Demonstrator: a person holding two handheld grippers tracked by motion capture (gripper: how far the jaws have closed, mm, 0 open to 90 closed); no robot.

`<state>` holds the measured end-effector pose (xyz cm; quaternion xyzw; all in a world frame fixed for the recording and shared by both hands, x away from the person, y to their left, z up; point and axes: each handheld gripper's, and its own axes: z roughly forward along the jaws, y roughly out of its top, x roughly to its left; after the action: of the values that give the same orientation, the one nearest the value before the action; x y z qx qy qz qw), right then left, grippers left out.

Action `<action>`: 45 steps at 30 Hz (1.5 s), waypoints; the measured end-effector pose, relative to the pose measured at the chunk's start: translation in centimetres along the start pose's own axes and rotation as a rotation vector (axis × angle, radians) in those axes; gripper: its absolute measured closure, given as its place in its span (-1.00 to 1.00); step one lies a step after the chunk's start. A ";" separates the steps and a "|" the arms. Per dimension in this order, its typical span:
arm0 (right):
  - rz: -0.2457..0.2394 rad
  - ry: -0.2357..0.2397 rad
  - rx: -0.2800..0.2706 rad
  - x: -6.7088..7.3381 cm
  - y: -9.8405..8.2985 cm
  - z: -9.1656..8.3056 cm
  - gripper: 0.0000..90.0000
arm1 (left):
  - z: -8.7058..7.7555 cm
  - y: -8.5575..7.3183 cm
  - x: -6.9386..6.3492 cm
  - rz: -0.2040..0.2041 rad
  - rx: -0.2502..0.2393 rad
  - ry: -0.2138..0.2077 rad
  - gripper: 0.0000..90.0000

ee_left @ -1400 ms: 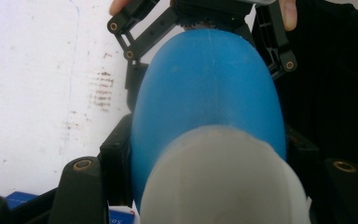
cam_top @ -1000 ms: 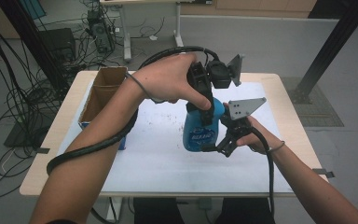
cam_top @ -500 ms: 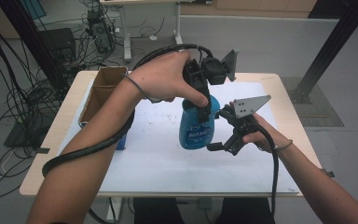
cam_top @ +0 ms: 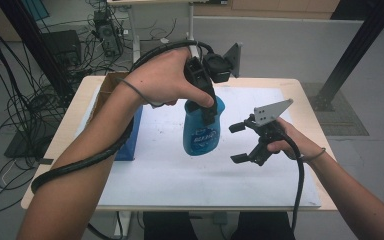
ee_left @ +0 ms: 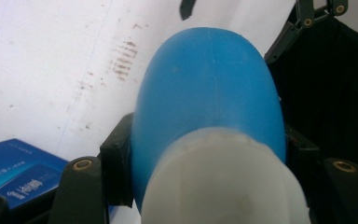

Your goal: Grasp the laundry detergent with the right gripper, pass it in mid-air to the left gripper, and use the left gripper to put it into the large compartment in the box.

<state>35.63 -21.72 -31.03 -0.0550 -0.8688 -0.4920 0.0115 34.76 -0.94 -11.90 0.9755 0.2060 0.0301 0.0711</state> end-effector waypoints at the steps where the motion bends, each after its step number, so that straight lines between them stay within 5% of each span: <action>1: 0.004 -0.005 0.023 0.0 0.0 0.0 -0.95 | 0.0 -0.1 0.1 -0.007 -0.008 0.005 -0.16; 12: 0.058 0.007 0.291 -0.2 -0.6 0.2 -0.92 | -1.0 -1.6 1.6 -0.074 -0.009 0.031 -0.17; 20: 0.124 -0.051 0.478 -0.8 -1.6 0.6 -0.92 | -1.5 -2.8 2.9 -0.152 -0.005 0.051 -0.16; 35: 0.229 -0.144 0.660 -2.0 -3.5 0.6 -0.91 | -2.7 -5.3 5.9 -0.306 -0.003 0.075 -0.17; 45: 0.285 -0.188 0.698 -2.9 -4.3 0.4 -0.91 | -3.2 -7.7 8.9 -0.458 -0.033 0.082 -0.16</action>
<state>38.11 -23.82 -35.10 -0.2126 -0.9649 -0.1532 0.0181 39.49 10.06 -9.67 0.8999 0.4243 0.0559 0.0835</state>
